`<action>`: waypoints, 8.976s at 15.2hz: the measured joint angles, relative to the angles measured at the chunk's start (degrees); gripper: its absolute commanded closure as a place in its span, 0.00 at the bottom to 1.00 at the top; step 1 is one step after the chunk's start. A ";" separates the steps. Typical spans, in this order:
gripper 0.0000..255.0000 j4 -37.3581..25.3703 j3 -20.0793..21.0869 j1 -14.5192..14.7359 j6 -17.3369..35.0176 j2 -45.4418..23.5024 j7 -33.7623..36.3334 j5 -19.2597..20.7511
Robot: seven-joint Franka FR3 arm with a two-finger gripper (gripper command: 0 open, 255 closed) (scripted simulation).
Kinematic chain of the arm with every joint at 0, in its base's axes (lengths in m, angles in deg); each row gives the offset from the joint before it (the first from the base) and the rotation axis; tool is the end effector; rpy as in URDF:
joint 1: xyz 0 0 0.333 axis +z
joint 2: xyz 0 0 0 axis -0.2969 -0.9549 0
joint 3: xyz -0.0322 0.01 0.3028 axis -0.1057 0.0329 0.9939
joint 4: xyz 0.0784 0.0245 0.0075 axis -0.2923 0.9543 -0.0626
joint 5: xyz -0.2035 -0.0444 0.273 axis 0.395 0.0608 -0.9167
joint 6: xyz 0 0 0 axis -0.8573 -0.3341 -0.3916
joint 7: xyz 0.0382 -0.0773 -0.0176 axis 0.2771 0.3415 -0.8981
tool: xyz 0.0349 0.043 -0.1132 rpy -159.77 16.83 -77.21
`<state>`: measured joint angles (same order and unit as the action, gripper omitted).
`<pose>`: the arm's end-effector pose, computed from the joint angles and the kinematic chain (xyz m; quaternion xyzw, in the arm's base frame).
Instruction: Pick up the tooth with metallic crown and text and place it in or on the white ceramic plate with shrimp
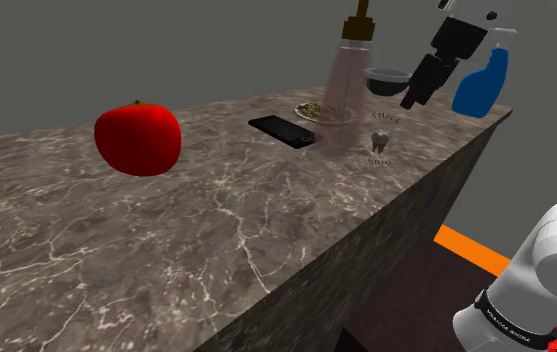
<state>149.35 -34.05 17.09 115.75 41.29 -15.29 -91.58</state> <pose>0.2694 0.0100 0.6184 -0.9914 -0.0109 -0.1269 0.0318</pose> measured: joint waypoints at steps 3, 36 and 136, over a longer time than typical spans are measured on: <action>0.00 -0.58 2.19 -0.20 -1.05 -0.07 2.80 -0.30; 1.00 -8.31 24.26 -2.88 -7.03 -8.18 31.57 -4.13; 0.00 -51.21 37.68 -26.12 -18.39 -58.50 65.22 15.93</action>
<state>98.13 3.63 -9.03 97.36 -17.21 49.92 -75.65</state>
